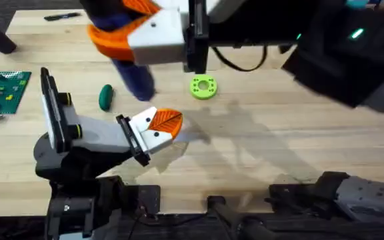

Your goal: Pick up the gripper from the table and insert it into the empty holder that is missing its gripper. Then pick up a screw, insert it into the mounting hole, and use the screwdriver to tighten it. Finally, clean up the table by picking up the vegetable and placing it into the bucket.

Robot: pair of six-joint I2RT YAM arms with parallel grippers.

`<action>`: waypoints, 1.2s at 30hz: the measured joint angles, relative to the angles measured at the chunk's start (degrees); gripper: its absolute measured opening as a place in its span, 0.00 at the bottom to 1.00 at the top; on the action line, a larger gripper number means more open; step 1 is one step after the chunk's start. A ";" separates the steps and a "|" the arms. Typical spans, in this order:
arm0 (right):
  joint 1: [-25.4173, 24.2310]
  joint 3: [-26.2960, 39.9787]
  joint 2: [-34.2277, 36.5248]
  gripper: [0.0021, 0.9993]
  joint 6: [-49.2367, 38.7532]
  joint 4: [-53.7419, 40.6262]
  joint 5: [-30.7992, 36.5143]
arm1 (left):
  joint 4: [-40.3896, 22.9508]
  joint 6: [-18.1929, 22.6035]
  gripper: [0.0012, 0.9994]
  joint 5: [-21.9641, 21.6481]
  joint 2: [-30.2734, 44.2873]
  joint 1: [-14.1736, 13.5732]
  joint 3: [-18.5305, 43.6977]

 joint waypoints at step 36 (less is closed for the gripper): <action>-31.13 6.57 28.67 0.01 -73.78 -28.56 41.62 | 0.07 0.00 0.00 -0.63 -0.01 0.00 0.00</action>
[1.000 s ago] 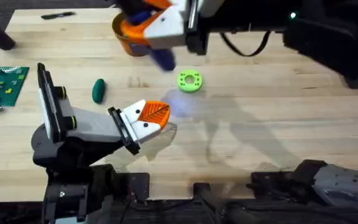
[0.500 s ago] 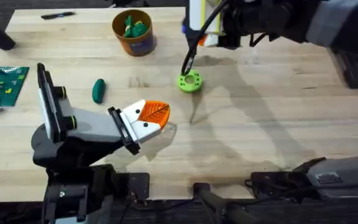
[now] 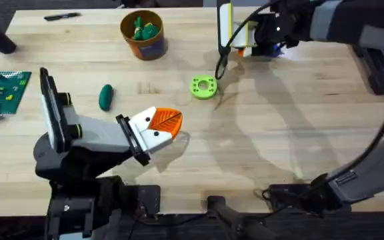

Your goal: Pick up the gripper from the table and insert it into the empty holder that is missing its gripper. Then pick up a screw, insert it into the mounting hole, and use the screwdriver to tighten it. Finally, clean up the table by picking up the vegetable and placing it into the bucket.

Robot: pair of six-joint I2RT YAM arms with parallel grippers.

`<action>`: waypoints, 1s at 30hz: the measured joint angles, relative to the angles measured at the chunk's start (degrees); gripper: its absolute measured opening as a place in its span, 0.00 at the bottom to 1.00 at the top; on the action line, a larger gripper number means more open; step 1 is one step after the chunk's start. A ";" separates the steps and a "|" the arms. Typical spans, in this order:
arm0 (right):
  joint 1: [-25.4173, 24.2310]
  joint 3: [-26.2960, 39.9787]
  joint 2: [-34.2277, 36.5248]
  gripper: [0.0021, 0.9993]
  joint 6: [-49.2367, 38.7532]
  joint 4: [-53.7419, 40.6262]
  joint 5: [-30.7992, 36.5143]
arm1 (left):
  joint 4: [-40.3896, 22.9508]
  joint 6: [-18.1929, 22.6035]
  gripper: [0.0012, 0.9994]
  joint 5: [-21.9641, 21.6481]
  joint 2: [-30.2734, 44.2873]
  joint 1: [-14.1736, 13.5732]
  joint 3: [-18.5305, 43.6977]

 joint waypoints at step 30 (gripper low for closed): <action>0.68 2.69 4.05 0.99 1.54 -5.55 4.67 | 0.04 0.03 0.01 -0.16 0.00 0.00 0.00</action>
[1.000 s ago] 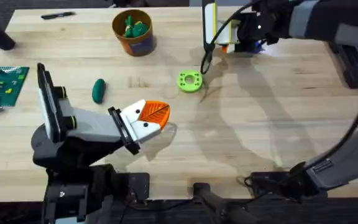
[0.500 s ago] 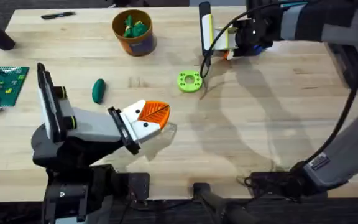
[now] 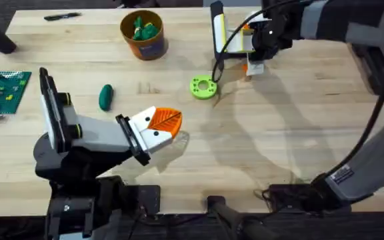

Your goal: Pick up the gripper from the table and insert it into the empty holder that is missing its gripper. Then pick up a screw, insert it into the mounting hole, and use the screwdriver to tighten it. Finally, clean up the table by picking up the vegetable and placing it into the bucket.

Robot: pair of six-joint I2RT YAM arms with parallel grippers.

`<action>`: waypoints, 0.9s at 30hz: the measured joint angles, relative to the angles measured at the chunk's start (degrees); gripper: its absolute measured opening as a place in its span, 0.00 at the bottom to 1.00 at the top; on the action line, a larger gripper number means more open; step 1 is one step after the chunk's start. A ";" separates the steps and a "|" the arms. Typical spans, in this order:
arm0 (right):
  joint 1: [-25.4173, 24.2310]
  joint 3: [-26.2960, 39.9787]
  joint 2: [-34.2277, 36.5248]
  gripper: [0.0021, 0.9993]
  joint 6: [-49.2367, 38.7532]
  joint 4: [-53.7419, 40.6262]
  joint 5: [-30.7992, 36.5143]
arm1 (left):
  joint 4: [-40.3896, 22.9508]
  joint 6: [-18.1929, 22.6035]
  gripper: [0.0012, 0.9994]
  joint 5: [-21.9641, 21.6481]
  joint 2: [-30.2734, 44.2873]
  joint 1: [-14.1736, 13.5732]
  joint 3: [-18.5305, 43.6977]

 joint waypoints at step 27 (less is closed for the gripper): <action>1.72 -0.07 -36.62 0.99 68.30 -20.36 1.97 | -11.82 -8.62 0.99 -18.49 0.02 0.00 5.59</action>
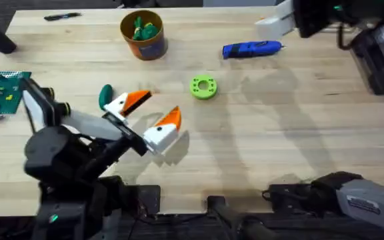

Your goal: Pick up the gripper from the table and insert it into the empty holder that is missing its gripper. Then pick up a screw, insert it into the mounting hole, and use the screwdriver to tighten it. Finally, clean up the table by picking up the vegetable and placing it into the bucket.

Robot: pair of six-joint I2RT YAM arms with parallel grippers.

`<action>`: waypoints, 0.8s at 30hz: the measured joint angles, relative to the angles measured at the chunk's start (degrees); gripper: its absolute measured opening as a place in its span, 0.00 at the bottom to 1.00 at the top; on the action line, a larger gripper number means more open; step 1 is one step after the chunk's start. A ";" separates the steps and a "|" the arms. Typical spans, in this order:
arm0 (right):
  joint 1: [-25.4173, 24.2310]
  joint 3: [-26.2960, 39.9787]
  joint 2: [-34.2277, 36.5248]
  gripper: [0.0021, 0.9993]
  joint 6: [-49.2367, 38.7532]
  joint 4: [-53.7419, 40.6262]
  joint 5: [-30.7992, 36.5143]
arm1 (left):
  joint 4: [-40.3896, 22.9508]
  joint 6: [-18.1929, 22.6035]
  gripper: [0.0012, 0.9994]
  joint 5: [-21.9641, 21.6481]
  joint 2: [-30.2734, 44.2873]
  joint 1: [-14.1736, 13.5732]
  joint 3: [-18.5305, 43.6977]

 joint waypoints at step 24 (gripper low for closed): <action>-6.65 0.00 -2.63 0.99 9.63 -15.83 0.00 | -52.72 16.40 0.99 -44.92 59.55 0.00 65.26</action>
